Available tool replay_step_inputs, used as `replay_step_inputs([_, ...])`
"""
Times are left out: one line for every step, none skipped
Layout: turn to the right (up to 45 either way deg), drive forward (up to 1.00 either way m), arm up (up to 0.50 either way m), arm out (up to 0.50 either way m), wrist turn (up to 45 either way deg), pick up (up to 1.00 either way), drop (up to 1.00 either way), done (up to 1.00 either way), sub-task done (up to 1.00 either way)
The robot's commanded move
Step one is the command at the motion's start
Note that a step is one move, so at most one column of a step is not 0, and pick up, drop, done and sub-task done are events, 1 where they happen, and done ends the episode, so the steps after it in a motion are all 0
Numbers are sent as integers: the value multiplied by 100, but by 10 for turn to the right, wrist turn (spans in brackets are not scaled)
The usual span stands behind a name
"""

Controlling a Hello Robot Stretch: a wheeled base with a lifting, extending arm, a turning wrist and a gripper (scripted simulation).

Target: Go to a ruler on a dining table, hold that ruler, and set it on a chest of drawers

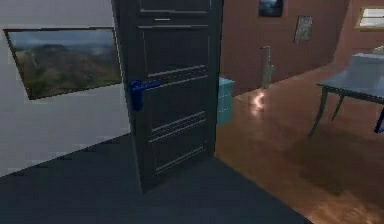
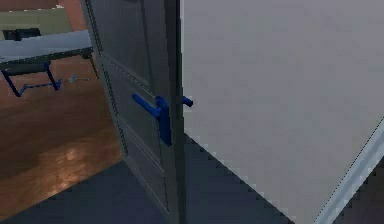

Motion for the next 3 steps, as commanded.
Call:
replay_step_inputs([30,0,0,0,0,0,0,0,0])
replay_step_inputs([0,30,0,0,0,0,0,0,0])
replay_step_inputs([420,0,0,0,0,0,0,0,0])
